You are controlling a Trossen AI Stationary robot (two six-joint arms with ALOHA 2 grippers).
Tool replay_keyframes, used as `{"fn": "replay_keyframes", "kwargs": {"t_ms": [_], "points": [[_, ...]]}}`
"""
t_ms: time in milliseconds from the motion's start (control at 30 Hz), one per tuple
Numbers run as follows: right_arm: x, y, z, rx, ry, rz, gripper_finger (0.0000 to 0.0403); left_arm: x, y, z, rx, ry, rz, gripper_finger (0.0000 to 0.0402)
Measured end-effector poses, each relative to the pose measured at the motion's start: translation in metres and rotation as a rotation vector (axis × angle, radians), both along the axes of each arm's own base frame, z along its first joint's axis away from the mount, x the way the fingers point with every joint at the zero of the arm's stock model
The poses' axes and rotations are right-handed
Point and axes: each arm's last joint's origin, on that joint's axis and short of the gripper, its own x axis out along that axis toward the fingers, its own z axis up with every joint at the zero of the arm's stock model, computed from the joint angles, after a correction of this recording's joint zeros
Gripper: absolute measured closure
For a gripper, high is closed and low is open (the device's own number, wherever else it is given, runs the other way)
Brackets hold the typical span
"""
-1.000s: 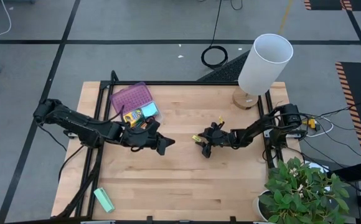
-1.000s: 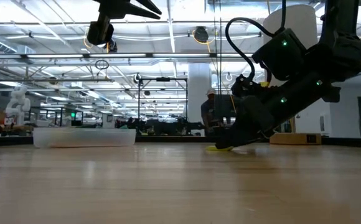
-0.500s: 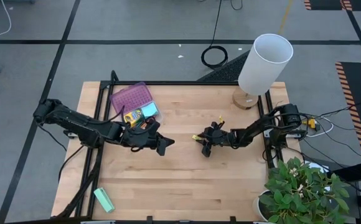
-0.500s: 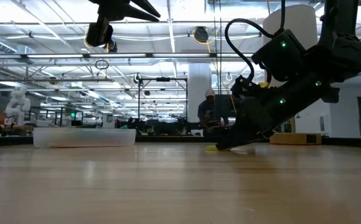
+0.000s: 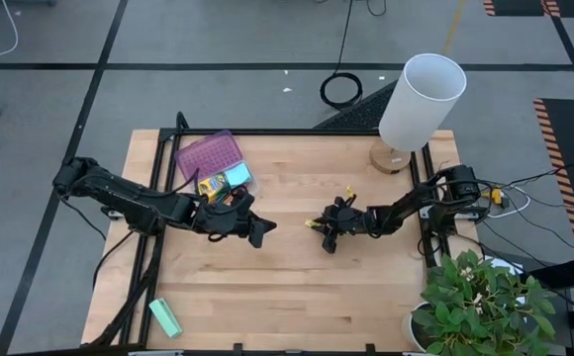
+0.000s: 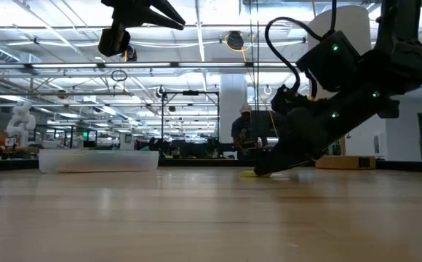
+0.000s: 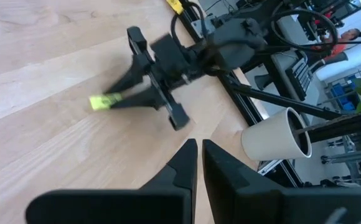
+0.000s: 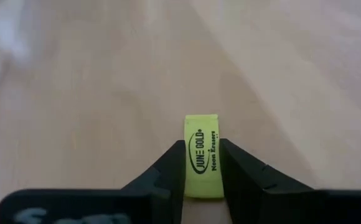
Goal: Pack school essentials
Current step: Put the green eraser into the supply box
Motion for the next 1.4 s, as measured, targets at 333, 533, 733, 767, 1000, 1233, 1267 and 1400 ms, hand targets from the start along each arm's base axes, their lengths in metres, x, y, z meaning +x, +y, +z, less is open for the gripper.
{"fn": "replay_keyframes", "kwargs": {"t_ms": [333,533,733,767,1000,1233,1267,1400], "points": [[0.0,-0.004,0.047,-0.001,-0.181,0.068,0.0322,0.001,0.0,0.001,0.017,-0.009,-0.019,0.0375],[-0.007,-0.004,0.088,0.223,-0.351,0.142,0.0322,0.004,-0.001,0.01,0.183,-0.05,-0.104,0.034],[-0.019,-0.001,0.122,0.399,-0.466,0.249,0.0321,0.007,0.002,0.028,0.356,-0.064,-0.161,0.0242],[-0.021,0.0,0.127,0.427,-0.479,0.265,0.0321,0.008,0.004,0.032,0.372,-0.067,-0.161,0.0227],[-0.033,0.0,0.15,0.482,-0.562,0.333,0.0321,0.014,0.026,0.044,0.076,-0.132,0.029,0.0184],[-0.04,-0.004,0.161,0.289,-0.64,0.294,0.0321,0.017,0.041,0.048,-0.404,-0.197,0.121,0.0183],[-0.04,-0.005,0.161,0.267,-0.646,0.284,0.0321,0.018,0.041,0.049,-0.428,-0.215,0.126,0.0183],[-0.04,-0.006,0.161,0.221,-0.651,0.27,0.0321,0.02,0.041,0.057,-0.507,-0.301,0.133,0.0183]]}}
